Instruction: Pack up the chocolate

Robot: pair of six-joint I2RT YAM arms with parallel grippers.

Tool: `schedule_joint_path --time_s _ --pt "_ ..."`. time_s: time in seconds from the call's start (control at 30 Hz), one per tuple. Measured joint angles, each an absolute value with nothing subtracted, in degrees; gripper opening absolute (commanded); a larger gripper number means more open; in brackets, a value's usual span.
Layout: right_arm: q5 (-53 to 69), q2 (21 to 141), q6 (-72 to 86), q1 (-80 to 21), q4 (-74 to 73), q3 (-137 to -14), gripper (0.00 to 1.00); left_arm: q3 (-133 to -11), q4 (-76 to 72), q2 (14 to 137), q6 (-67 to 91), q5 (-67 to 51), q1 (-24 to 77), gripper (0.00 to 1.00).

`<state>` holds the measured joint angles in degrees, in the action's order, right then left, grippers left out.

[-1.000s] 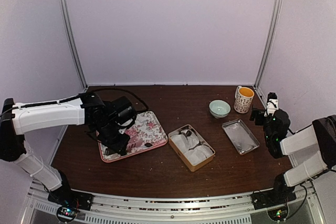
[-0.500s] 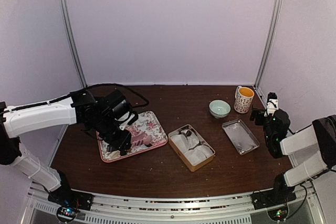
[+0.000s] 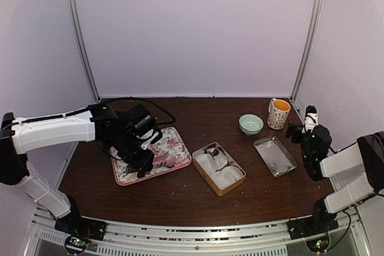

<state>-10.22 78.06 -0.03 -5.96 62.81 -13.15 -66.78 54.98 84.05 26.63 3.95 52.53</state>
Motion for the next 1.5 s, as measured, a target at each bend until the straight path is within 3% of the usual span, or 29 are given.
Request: schedule_joint_path --time_s 0.73,1.0,1.5 --pt "-10.22 78.06 -0.03 -5.96 62.81 -13.15 1.00 -67.64 55.18 88.47 25.96 5.45 52.53 0.35" --pt "-10.22 78.06 -0.01 -5.96 62.81 -13.15 1.00 -67.83 56.80 88.40 26.06 6.87 52.42 0.29" --pt "-10.22 78.06 -0.01 -5.96 62.81 -13.15 1.00 -66.76 58.39 84.64 31.00 6.13 52.42 0.40"
